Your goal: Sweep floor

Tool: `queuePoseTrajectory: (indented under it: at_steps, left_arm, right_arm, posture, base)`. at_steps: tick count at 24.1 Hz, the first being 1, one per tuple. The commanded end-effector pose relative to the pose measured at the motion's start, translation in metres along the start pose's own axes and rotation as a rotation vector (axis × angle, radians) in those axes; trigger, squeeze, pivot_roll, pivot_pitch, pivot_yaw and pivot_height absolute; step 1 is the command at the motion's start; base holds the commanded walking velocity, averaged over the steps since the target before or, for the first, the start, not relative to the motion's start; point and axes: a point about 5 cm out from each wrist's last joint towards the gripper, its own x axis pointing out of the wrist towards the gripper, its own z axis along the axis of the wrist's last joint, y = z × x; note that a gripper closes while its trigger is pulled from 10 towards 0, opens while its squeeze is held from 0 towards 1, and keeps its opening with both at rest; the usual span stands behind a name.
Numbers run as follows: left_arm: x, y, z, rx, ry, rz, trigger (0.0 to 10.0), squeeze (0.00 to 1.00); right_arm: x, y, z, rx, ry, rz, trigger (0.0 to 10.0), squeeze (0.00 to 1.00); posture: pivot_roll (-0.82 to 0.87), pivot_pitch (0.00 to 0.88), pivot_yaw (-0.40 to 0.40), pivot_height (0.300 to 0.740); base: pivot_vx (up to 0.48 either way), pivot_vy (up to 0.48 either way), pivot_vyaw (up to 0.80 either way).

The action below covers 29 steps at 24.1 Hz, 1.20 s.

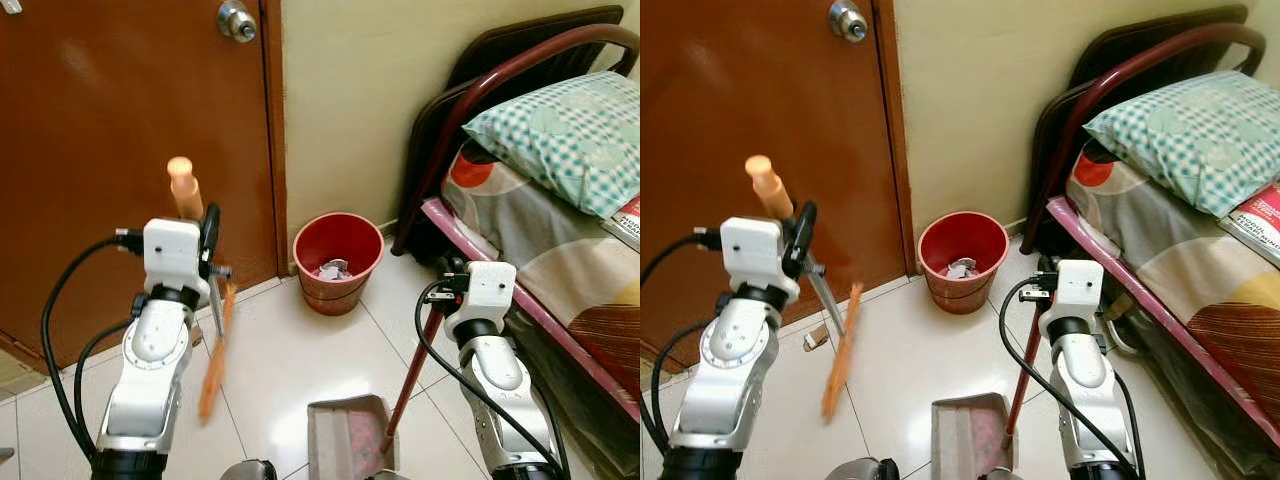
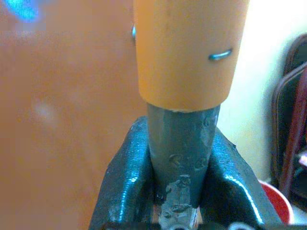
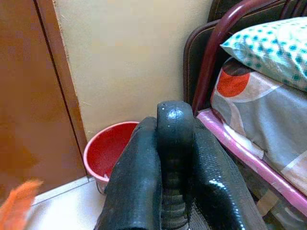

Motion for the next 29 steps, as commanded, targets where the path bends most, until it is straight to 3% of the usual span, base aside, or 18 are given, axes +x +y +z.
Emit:
queuePoseTrajectory:
  at_steps: [1,6,8,12,20,29]
  left_arm:
    - [0.004,0.0,0.02,0.082,-0.121,-0.019,10.0,0.0]
    - [0.007,0.011,0.009,0.17,-0.127,0.009,10.0,0.0]
    - [0.011,0.023,-0.002,0.237,-0.115,0.05,10.0,0.0]
    - [0.018,0.03,-0.015,0.263,-0.081,0.065,10.0,0.0]
    - [0.029,0.012,-0.038,0.28,-0.008,-0.008,10.0,0.0]
    - [0.033,0.002,-0.065,0.314,0.066,-0.023,10.0,0.0]
  right_arm:
    - [0.001,-0.002,0.004,0.003,-0.025,-0.008,10.0,0.0]
    - [0.001,-0.002,0.006,-0.008,-0.031,-0.006,10.0,0.0]
    - [-0.001,-0.005,0.008,-0.012,-0.04,-0.009,10.0,0.0]
    - [-0.003,-0.01,0.01,-0.016,-0.045,-0.013,10.0,0.0]
    - [-0.012,-0.01,0.02,-0.02,-0.071,-0.008,10.0,0.0]
    - [-0.029,-0.024,0.031,-0.063,-0.068,-0.021,10.0,0.0]
  posture:
    - [0.08,0.156,-0.023,0.74]
    - [0.06,0.167,-0.029,0.74]
    - [0.04,0.175,-0.032,0.74]
    - [0.02,0.182,-0.037,0.74]
    - [-0.05,0.219,-0.046,0.74]
    - [-0.13,0.267,-0.086,0.74]
  base:
    - [0.0,0.0,0.0]
    - [0.0,0.0,0.0]
    - [0.0,0.0,0.0]
    - [0.0,0.0,0.0]
    - [0.0,0.0,0.0]
    - [0.0,0.0,0.0]
